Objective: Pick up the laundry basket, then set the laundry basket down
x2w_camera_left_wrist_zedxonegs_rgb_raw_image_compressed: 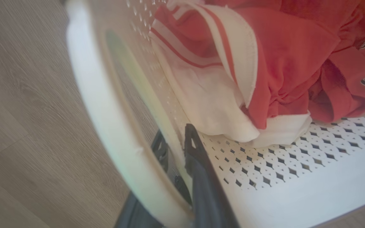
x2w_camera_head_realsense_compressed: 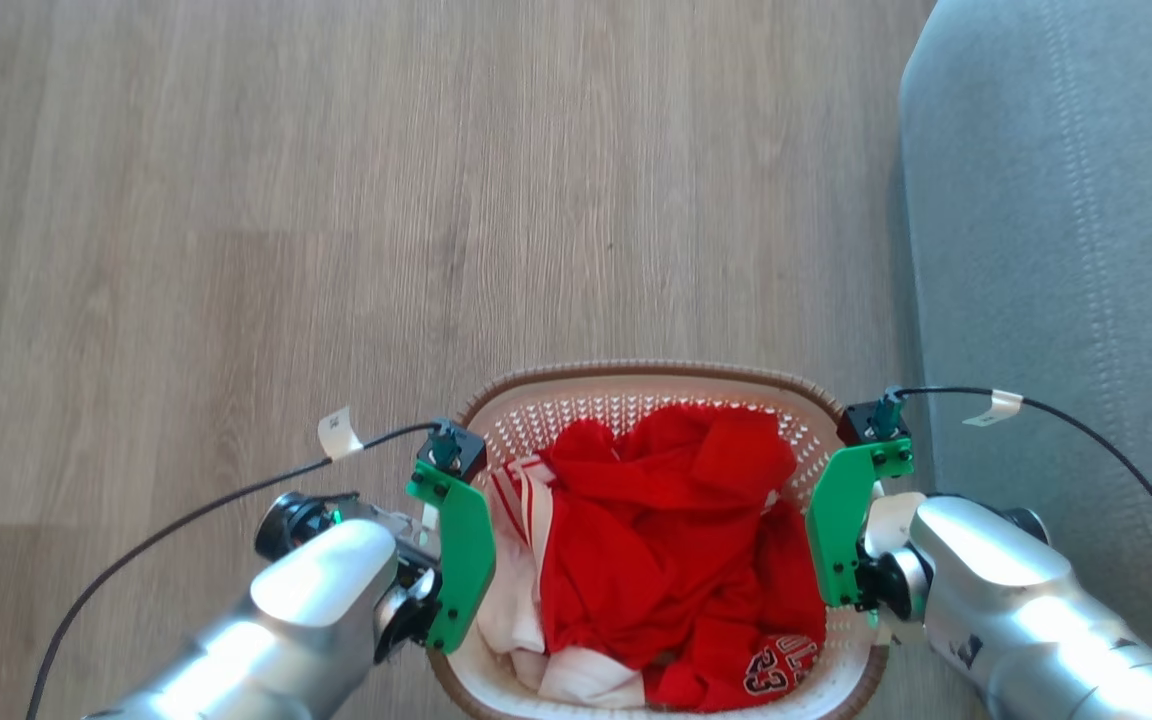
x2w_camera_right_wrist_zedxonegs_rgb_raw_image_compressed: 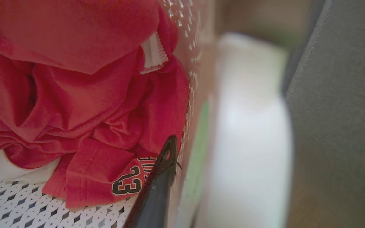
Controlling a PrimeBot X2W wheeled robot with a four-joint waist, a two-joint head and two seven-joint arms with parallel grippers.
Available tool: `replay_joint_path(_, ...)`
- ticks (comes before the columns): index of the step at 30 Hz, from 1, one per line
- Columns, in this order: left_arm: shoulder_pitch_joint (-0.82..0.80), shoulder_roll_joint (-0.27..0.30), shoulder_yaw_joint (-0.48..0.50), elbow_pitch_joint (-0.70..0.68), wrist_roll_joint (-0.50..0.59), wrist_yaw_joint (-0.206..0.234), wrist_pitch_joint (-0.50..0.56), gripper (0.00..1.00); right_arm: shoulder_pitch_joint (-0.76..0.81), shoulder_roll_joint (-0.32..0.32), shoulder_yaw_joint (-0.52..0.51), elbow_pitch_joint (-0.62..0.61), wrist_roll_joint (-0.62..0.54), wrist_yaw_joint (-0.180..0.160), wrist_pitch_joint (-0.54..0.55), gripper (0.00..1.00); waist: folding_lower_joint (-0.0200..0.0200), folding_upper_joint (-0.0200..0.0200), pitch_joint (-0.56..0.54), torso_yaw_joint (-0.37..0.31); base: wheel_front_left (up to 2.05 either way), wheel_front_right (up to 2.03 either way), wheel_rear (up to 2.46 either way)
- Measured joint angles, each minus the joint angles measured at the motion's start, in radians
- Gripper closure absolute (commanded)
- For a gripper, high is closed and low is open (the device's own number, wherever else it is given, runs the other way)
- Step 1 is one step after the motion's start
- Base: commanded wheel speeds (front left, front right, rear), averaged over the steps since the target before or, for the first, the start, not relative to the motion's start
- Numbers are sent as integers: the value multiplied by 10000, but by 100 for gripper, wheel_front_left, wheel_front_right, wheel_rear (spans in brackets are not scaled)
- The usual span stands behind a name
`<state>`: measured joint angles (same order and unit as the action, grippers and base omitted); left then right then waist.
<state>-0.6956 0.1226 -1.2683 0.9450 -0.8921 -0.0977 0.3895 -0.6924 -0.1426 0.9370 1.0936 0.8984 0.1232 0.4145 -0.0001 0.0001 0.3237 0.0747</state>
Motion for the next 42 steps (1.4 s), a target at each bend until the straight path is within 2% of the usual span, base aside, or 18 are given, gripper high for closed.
replay_joint_path(12, 1066, 930, 15, -1582, 4, 15, 1020, 100, 745, -21, 610, -476, 458, -4, 337, 100, 0, 0, -1488, -83, 0, 0, 0)
replay_joint_path(24, 1947, 1620, 31, -2830, 33, 48, 1787, 100, 1476, 67, 849, -587, 637, -4, 337, 100, 0, 0, -2588, 1, 0, 0, 0)
replay_joint_path(42, 2257, 1831, 31, -3145, 33, 50, 1988, 100, 1666, 136, 1005, -564, 784, -4, 330, 100, 0, -1, -3000, 46, 0, 0, 0)
